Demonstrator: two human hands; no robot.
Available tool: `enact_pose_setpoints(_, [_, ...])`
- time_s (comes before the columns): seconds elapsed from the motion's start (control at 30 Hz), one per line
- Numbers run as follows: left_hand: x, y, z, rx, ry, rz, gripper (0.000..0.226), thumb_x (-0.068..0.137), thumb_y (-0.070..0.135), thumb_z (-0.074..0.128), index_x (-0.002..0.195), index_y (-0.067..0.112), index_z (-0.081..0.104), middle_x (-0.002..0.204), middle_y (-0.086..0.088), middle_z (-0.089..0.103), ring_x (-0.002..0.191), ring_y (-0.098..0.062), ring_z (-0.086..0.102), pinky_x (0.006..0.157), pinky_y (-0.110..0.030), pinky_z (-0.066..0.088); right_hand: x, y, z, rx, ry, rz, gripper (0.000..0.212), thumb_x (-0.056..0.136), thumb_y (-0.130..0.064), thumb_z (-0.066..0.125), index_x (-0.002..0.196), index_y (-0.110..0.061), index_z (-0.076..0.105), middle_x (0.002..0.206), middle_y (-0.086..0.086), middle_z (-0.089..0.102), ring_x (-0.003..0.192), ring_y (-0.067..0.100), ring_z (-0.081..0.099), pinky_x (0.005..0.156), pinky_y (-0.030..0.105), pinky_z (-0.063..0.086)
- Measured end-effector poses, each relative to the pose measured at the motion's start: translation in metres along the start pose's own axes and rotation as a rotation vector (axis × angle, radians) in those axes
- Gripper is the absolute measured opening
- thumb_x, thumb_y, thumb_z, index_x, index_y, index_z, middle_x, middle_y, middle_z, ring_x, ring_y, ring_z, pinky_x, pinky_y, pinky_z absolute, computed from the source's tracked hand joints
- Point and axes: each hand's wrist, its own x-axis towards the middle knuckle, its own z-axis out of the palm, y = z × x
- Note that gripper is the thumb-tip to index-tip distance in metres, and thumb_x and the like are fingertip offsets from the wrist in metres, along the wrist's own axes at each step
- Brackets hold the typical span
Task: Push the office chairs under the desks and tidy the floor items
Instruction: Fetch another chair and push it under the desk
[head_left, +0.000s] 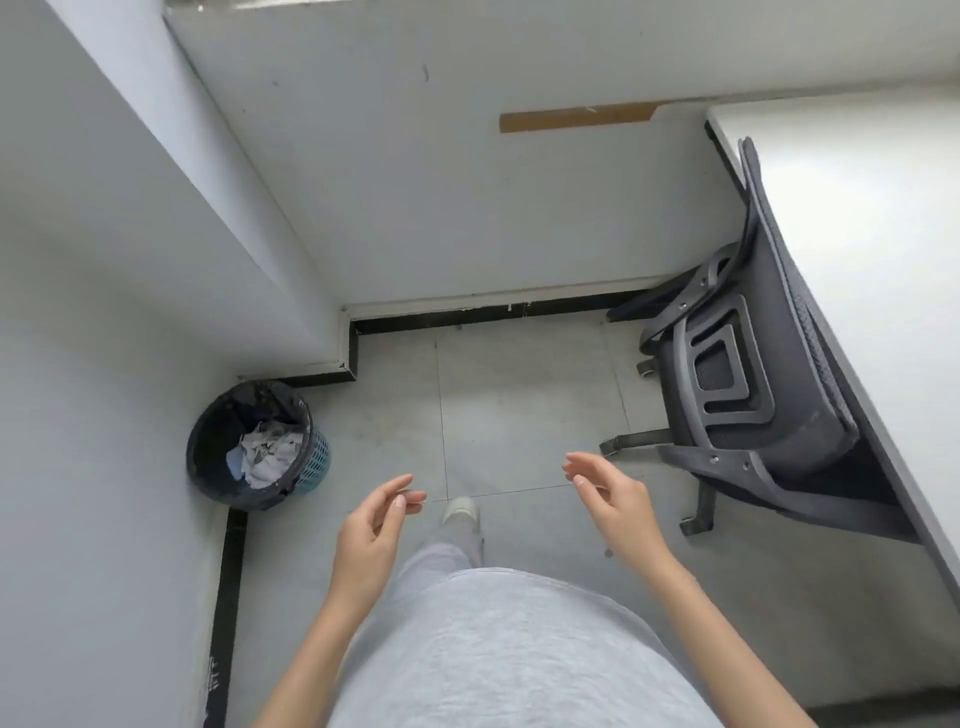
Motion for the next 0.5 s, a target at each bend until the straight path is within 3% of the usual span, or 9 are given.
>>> enact_pose_setpoints(0.13, [0.109,0.065,-0.005,0.121,-0.203,0.126,0.026,0.093,0.003,0.045,0.106,0.021,0.059,0.092,0.004,0.069,0.08,0.002,0.065,0.076,-0.009,0.047,0.022,-0.001,-0.004,0.034,0.131,0.17,0.024,0.091,-0.006,0.052,0.111,-0.014,0.062,0.099,-0.007,0.068,0.092,-0.008,0.06,0.076,0.004,0.044])
enact_pose_setpoints(0.27, [0.194,0.118,0.022,0.227,-0.405,0.206,0.029,0.094,0.006,0.045,0.103,0.029,0.059,0.093,0.007,0.069,0.082,0.002,0.064,0.078,-0.006,0.044,0.039,-0.003,-0.014,0.136,0.318,0.314,0.027,0.091,-0.008,0.052,0.107,-0.029,0.059,0.101,-0.011,0.067,0.093,-0.011,0.058,0.087,0.026,0.05])
enact_pose_setpoints(0.37, [0.244,0.149,0.063,0.294,-0.559,0.252,0.028,0.095,0.008,0.045,0.105,0.03,0.058,0.095,0.008,0.069,0.087,-0.002,0.064,0.078,-0.004,0.042,0.067,-0.005,-0.027,0.201,0.456,0.352,0.027,0.092,-0.008,0.051,0.107,-0.029,0.058,0.104,-0.013,0.066,0.096,-0.012,0.057,0.087,0.016,0.048])
enact_pose_setpoints(0.43, [0.272,0.167,0.097,0.328,-0.64,0.301,0.025,0.095,0.01,0.044,0.11,0.024,0.059,0.097,0.008,0.069,0.091,-0.004,0.064,0.079,-0.004,0.041,0.092,-0.01,-0.042,0.241,0.544,0.346,0.026,0.092,-0.007,0.051,0.112,-0.021,0.06,0.104,-0.015,0.064,0.096,-0.014,0.057,0.084,0.005,0.043])
enact_pose_setpoints(0.5, [0.293,0.187,0.133,0.366,-0.715,0.372,0.025,0.095,0.012,0.045,0.113,0.021,0.059,0.098,0.011,0.068,0.093,-0.003,0.064,0.079,-0.005,0.042,0.117,-0.02,-0.064,0.265,0.615,0.313,0.027,0.092,-0.005,0.05,0.114,-0.016,0.06,0.103,-0.015,0.064,0.097,-0.013,0.057,0.083,0.002,0.041])
